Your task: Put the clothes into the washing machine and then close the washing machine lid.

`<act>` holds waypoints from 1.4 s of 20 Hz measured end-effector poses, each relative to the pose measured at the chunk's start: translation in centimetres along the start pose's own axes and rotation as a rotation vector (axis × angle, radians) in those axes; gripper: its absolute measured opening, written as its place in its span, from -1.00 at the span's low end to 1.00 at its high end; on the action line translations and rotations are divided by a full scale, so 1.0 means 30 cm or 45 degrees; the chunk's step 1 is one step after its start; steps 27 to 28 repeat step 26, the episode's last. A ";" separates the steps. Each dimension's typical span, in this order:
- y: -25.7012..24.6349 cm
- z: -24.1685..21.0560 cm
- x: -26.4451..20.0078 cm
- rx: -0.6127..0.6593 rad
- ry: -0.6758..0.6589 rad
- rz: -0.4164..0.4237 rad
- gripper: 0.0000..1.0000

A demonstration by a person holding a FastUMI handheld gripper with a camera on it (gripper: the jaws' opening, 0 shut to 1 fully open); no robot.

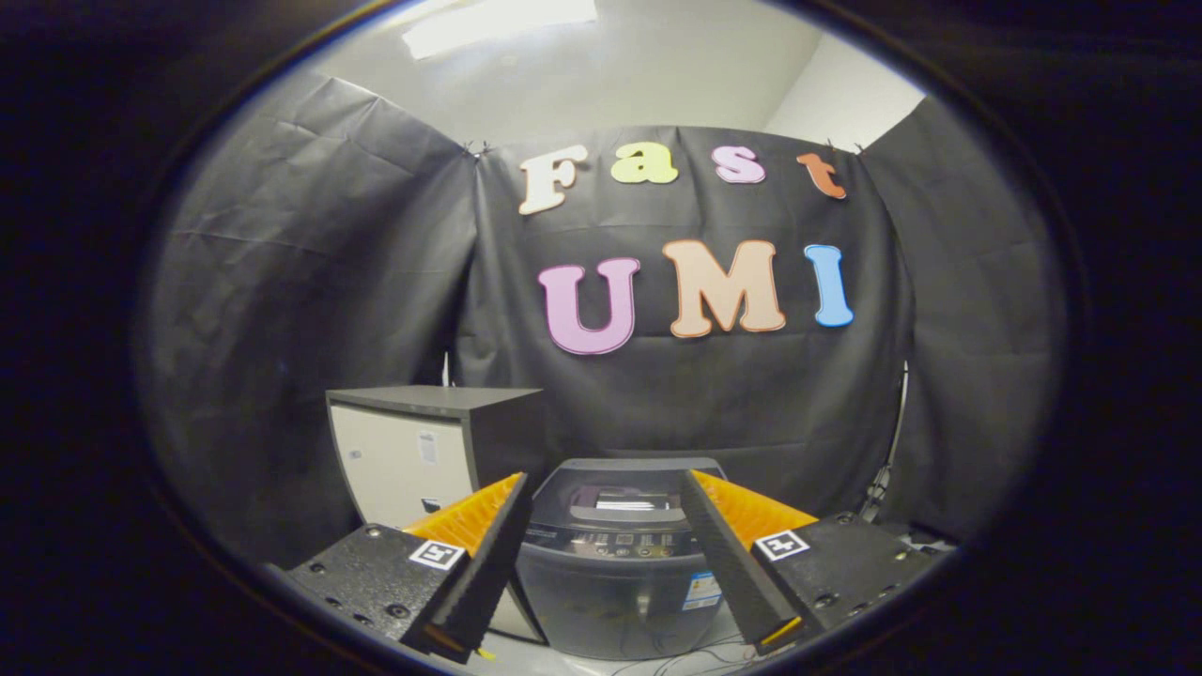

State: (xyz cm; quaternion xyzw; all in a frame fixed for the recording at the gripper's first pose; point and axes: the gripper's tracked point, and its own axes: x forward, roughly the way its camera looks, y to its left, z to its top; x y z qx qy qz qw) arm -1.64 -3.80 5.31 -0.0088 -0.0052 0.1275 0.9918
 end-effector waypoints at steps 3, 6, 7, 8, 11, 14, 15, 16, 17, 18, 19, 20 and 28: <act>-0.040 0.000 -0.018 -0.025 0.007 -0.003 0.93; -0.104 0.035 -0.029 0.019 -0.023 -0.038 0.92; -0.107 0.036 -0.030 0.045 -0.021 -0.034 0.93; -0.119 0.044 -0.032 0.079 -0.026 -0.034 0.93; -0.142 0.062 -0.048 0.169 -0.034 -0.041 0.93; -0.154 0.080 -0.067 0.182 -0.048 -0.051 0.93; -0.139 0.091 -0.069 0.182 -0.056 -0.043 0.92; -0.122 0.097 -0.071 0.178 -0.062 -0.029 0.93; -0.111 0.094 -0.069 0.165 -0.059 -0.020 0.93; -0.103 0.091 -0.068 0.149 -0.055 -0.017 0.93; -0.100 0.090 -0.068 0.132 -0.054 -0.017 0.93; -0.092 0.090 -0.067 0.117 -0.052 -0.012 0.93; -0.063 0.079 -0.063 0.062 -0.050 0.006 0.93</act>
